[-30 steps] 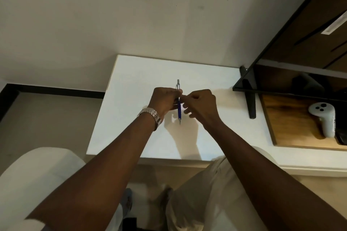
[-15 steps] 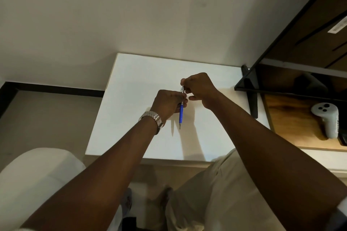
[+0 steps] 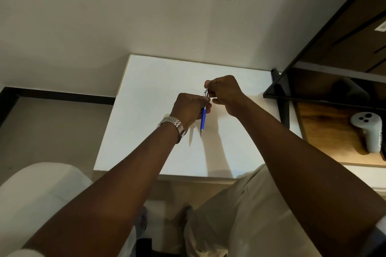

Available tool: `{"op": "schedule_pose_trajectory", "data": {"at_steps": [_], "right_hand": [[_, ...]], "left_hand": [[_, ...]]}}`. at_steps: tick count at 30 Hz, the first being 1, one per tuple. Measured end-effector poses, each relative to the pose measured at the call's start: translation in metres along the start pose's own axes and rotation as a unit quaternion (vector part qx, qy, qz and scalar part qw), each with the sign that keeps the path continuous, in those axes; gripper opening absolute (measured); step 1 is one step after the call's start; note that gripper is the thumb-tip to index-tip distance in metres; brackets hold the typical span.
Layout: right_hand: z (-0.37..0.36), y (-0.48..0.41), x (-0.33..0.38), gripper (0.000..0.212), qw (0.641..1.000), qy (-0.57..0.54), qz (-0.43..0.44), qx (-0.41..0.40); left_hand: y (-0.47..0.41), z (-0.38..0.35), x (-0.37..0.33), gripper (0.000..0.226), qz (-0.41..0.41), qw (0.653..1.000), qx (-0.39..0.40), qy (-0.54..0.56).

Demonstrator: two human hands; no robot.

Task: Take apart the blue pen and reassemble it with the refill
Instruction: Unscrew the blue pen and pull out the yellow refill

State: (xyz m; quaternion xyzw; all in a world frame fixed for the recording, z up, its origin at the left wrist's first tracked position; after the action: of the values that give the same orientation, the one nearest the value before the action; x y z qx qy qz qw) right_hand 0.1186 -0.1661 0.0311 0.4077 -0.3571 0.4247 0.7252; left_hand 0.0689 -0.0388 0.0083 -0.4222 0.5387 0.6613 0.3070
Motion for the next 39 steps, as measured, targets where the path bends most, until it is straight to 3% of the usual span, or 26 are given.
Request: {"op": "schedule_pose_trajectory", "data": {"at_steps": [3,5,8,13,22,27,30,34,39], "right_hand": [[0.004,-0.011,-0.002,0.017,1.000,-0.010,-0.012,-0.024],[0.013,-0.022,-0.003,0.016,0.998,0.003,-0.014,-0.058],[0.029,-0.031,-0.015,0.022,0.991,0.114,0.029,-0.063],[0.035,-0.022,-0.050,0.012,0.957,0.266,0.107,-0.031],[0.027,-0.021,-0.066,0.015,0.934,0.316,0.151,-0.062],[0.027,-0.014,-0.057,0.026,0.935,0.296,0.170,-0.091],[0.020,-0.006,-0.041,0.044,0.961,0.222,0.149,-0.073],[0.009,0.001,-0.034,0.027,0.997,0.073,-0.010,-0.010],[0.006,-0.001,-0.030,0.013,0.996,0.061,-0.064,0.005]], "left_hand": [[0.000,-0.005,0.003,0.010,0.025,1.000,0.017,-0.002],[0.004,-0.005,0.010,0.018,0.050,0.998,0.031,-0.005],[0.006,0.001,0.023,0.017,0.062,0.997,0.038,0.006],[0.002,0.004,0.034,0.020,0.059,0.998,0.030,0.020],[-0.007,0.005,0.036,0.021,0.055,0.998,0.019,0.029],[-0.006,0.004,0.038,0.020,0.046,0.999,0.009,0.019],[-0.006,0.002,0.036,0.022,0.040,0.999,0.008,0.023],[-0.005,-0.003,0.034,0.023,0.026,0.999,0.017,0.010],[-0.002,-0.003,0.036,0.022,0.019,0.999,0.023,0.012]]}}
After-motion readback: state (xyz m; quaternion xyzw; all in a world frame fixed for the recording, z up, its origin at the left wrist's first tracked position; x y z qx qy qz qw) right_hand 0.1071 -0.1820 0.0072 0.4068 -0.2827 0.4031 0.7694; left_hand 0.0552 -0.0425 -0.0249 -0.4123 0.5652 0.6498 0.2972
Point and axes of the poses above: each hand's wrist, its own y-axis away from the middle knuckle, its own z-axis out of the back of the hand, x = y × z, the point moved 2 cm from there along -y, towards the middle knuckle, and after that the axes turned 12 degrees about -x, right-handed, at the moved point
